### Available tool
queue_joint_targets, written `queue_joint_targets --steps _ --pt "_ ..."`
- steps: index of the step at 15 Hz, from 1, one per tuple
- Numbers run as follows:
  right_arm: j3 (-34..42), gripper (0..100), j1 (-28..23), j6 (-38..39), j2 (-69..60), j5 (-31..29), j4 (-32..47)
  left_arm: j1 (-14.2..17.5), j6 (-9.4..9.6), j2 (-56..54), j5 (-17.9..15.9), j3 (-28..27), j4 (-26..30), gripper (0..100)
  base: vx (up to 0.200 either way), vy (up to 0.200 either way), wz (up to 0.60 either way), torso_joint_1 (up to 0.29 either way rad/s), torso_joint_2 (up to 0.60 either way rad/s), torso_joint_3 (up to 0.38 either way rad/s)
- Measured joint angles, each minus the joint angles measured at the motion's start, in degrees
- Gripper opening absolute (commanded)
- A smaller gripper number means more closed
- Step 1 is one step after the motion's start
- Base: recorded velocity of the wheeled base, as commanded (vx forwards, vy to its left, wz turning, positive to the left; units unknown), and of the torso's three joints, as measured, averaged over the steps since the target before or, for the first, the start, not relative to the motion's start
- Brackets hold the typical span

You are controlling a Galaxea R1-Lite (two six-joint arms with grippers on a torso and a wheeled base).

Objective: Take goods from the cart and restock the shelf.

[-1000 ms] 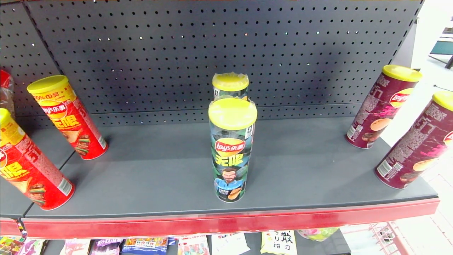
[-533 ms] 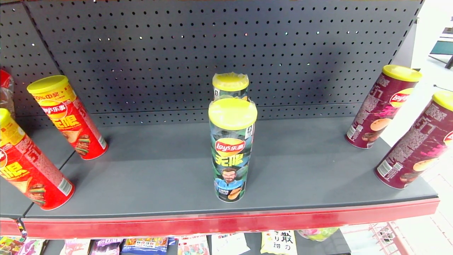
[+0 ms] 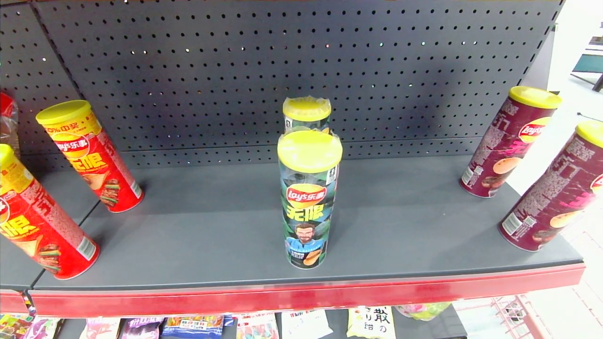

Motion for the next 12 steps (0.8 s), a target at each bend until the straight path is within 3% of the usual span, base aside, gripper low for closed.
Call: queue_joint_targets --steps 5,8,12 --pt "-16.1 100 4.3 4.1 14.4 4.7 1.3 0.0 0.00 0.0 0.0 0.0 0.0 100 0.000 0.000 0.00 0.000 0.00 0.000" --pt "-21.6 100 13.1 3.8 32.5 5.3 1.1 0.0 0.00 0.0 0.0 0.0 0.0 100 0.000 0.000 0.00 0.000 0.00 0.000" --pt "-28.0 100 21.5 3.5 56.1 4.1 -6.9 0.0 0.00 0.0 0.0 0.0 0.0 100 0.000 0.000 0.00 0.000 0.00 0.000"
